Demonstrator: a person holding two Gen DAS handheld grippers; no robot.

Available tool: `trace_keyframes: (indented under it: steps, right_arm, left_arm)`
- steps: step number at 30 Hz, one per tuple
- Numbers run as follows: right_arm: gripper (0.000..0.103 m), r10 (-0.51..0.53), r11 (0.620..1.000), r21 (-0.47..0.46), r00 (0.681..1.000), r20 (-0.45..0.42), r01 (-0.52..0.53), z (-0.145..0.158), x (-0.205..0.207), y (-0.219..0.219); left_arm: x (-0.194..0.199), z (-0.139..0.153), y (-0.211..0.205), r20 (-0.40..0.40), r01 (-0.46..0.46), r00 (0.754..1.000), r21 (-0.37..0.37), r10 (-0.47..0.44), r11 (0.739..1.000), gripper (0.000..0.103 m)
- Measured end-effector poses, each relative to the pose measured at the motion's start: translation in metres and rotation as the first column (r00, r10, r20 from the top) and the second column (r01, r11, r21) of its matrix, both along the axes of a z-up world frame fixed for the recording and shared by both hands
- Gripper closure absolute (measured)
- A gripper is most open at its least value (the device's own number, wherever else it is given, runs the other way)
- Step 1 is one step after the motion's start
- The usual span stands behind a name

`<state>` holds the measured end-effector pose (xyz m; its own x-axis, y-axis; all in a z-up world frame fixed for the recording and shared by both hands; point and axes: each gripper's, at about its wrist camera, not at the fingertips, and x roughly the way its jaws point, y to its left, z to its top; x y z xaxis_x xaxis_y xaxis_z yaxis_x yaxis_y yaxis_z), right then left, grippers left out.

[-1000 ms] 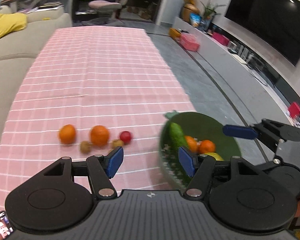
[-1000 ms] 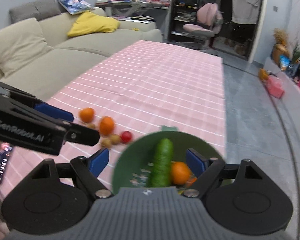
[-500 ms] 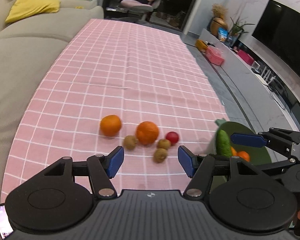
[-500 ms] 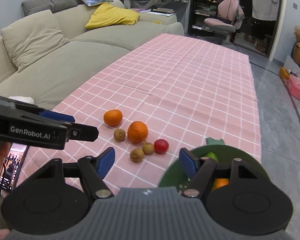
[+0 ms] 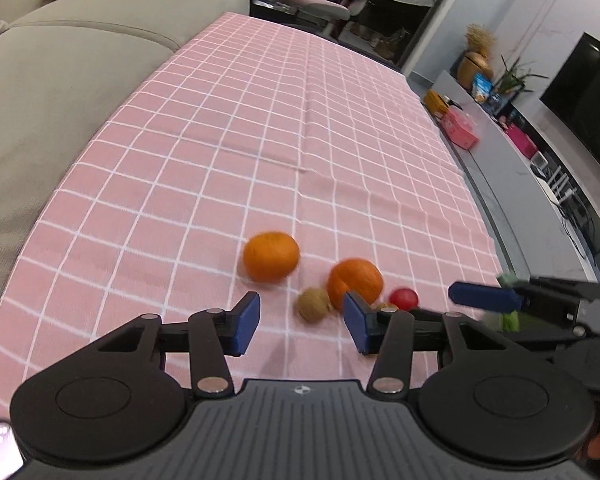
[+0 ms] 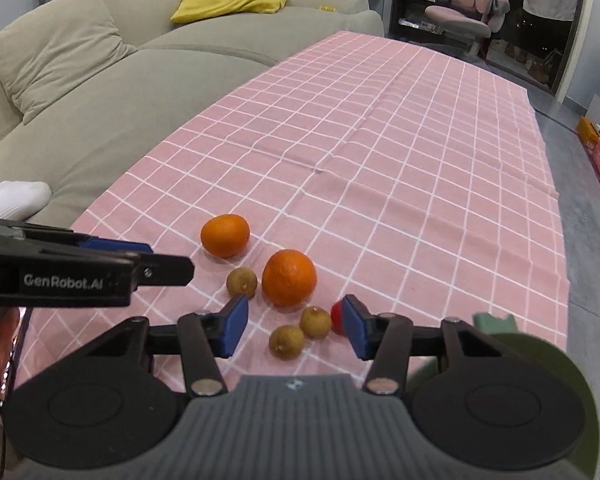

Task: Organize fruits
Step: 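Move both tools back to the remaining oranges on the tablecloth, then grasp an orange with each tool and lift them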

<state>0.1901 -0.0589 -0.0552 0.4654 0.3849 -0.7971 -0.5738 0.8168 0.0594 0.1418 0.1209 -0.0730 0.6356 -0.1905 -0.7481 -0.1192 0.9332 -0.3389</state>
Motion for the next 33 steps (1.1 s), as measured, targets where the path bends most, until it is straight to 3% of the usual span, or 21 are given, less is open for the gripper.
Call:
trace_keyframes:
  steps: [5,14,24,28,33]
  right_arm:
    - [0.062,-0.027,1.000,0.001,0.999,-0.028,0.027,-0.014,0.018,0.011]
    - [0.062,-0.067,0.997,0.025,0.994,-0.092,0.069,-0.037,0.041,0.020]
    - [0.062,-0.059,0.998,0.022,0.990,-0.131,0.062,-0.046,0.051,0.027]
    - [0.064,-0.049,0.999,0.010,0.989,-0.136,0.051,-0.048,0.052,0.030]
    - [0.066,-0.046,0.999,0.006,0.990,-0.132,0.047,-0.048,0.052,0.030]
  left_arm:
    - [0.018,-0.013,0.008,-0.014,-0.027,1.000,-0.010,0.027,1.000,0.047]
    - [0.040,-0.033,0.015,-0.019,-0.068,0.998,-0.025,0.068,0.997,0.046]
    - [0.055,-0.048,0.009,-0.039,-0.040,0.999,-0.051,0.038,0.998,0.044]
    - [0.054,-0.048,0.006,-0.027,-0.013,1.000,-0.047,0.012,0.999,0.052]
    - [0.052,-0.046,0.004,-0.020,-0.015,1.000,-0.022,0.015,1.000,0.052]
